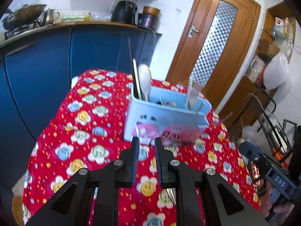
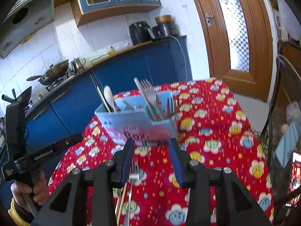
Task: Organize utensils
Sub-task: 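Grasp the metal knife with the left gripper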
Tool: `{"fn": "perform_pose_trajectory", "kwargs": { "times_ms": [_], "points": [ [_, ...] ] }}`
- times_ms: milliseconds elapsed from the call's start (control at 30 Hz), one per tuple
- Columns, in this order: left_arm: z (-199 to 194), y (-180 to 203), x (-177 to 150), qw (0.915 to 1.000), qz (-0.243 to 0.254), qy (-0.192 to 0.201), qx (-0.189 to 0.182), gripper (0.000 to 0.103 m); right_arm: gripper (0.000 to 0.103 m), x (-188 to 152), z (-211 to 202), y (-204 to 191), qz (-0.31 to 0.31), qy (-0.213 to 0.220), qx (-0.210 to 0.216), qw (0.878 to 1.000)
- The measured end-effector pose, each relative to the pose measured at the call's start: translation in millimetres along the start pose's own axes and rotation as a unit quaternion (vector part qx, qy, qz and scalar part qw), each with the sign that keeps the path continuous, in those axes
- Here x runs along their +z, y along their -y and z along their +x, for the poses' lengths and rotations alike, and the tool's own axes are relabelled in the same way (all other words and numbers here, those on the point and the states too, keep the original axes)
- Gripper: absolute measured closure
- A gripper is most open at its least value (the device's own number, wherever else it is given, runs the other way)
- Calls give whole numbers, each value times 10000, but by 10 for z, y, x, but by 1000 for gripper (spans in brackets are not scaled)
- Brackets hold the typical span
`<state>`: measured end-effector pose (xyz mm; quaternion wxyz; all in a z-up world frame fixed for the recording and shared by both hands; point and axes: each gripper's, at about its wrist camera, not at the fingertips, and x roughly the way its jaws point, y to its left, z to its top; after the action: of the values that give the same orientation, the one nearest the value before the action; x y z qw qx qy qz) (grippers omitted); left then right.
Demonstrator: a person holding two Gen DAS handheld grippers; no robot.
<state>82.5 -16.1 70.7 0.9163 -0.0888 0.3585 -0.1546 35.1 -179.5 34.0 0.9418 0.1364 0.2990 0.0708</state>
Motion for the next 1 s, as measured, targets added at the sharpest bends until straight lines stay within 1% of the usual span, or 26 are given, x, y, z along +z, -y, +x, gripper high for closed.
{"fn": "perform_pose_trajectory", "kwargs": {
  "times_ms": [233,367,467,700,767,833,1000],
  "points": [
    [85,141,-239,9978,115,-632,-173,87,56,-228,5,55,80,-296,50,9995],
    [180,232,-372,9946,135,-996,-277,87,55,-303,13,72,75,-386,72,9992],
    [260,296,-455,9921,207,-1206,-263,87,53,-336,22,112,128,-418,88,9990],
    [455,448,-630,9840,305,-1720,-365,86,52,-398,71,237,291,-495,72,9983],
    [500,490,-666,9820,333,-1819,-380,84,52,-411,84,261,304,-511,75,9982],
    [539,525,-700,9807,375,-1885,-354,80,52,-424,96,284,302,-523,83,9981],
    [633,551,-754,9788,451,-1986,-193,79,52,-454,126,332,370,-554,119,9977]
  ]
}}
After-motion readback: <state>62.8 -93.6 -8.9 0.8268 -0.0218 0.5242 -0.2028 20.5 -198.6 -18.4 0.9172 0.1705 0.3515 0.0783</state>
